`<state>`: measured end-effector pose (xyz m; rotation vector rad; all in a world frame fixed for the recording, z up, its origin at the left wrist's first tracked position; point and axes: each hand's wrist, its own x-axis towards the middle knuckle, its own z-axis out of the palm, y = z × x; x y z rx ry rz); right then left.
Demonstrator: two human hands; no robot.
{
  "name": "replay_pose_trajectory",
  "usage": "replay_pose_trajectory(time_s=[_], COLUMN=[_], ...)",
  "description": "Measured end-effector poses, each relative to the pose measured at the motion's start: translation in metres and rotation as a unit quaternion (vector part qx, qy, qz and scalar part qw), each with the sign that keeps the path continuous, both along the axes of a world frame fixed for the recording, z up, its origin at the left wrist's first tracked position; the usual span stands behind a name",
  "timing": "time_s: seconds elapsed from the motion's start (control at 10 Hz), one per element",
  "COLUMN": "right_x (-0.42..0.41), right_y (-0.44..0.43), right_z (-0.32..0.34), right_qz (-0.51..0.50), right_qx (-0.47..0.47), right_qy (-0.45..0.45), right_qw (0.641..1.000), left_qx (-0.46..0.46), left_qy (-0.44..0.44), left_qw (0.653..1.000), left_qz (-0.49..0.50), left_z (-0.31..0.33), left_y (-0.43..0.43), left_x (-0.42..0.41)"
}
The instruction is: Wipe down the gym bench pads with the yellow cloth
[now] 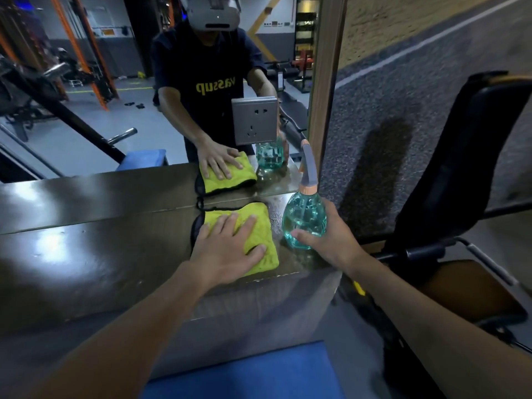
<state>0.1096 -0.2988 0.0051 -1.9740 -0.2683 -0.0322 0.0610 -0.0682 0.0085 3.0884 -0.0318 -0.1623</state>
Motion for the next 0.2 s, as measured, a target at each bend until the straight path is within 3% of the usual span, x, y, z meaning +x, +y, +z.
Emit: replay_pose_trajectory(time_s=[0.2], right_x=[-0.018], right_y=[0.002], right_z=[0.012], right_qz=[-0.017], right_qx=[0.004], right_qy=[0.009], right_qw=[1.000], left_qx=[-0.028], left_qy=[0.008], left_qw=[1.000], left_qz=[0.006], left_z=[0.007], left_y=[-0.003], left_x=[-0.001])
